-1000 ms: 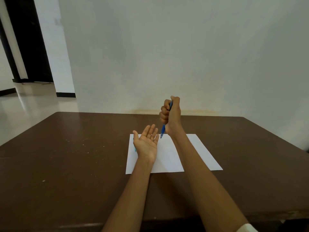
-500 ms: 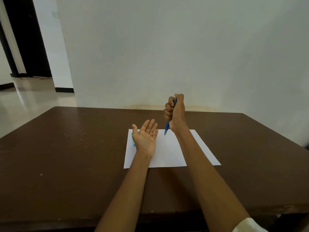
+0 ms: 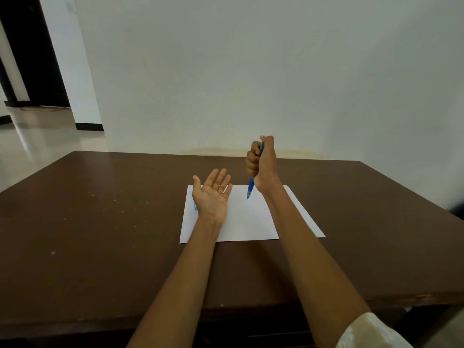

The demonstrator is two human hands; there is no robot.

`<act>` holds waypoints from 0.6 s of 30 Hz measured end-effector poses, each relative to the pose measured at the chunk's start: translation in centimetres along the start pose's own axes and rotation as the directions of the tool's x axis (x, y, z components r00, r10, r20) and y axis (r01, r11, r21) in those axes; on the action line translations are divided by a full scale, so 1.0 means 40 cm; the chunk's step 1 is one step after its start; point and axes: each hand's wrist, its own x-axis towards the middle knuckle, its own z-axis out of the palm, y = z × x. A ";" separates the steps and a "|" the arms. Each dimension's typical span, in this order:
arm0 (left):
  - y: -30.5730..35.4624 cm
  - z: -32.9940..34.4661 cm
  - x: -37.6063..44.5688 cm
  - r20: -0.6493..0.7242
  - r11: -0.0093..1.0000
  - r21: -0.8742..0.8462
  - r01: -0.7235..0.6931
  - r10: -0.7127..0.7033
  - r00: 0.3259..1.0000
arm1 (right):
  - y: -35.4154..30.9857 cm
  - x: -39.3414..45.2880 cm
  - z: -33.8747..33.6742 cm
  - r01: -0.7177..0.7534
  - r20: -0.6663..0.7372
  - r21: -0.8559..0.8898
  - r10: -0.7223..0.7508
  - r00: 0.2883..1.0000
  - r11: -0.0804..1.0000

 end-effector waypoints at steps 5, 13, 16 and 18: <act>-0.002 0.001 0.000 0.005 1.000 0.018 0.000 0.000 1.000 | -0.002 0.002 0.002 0.015 -0.013 0.015 -0.015 1.000 1.000; -0.001 0.002 -0.001 -0.010 1.000 0.007 0.015 -0.015 1.000 | -0.005 0.005 0.007 0.025 0.003 0.038 -0.026 1.000 0.999; -0.002 0.004 -0.003 -0.009 0.998 -0.039 0.040 -0.040 0.999 | -0.006 0.009 0.010 0.029 0.009 0.073 -0.030 1.000 0.997; -0.002 0.004 -0.007 -0.001 0.992 -0.105 0.070 -0.070 0.998 | -0.003 0.013 0.012 0.020 -0.009 0.135 -0.019 1.000 0.991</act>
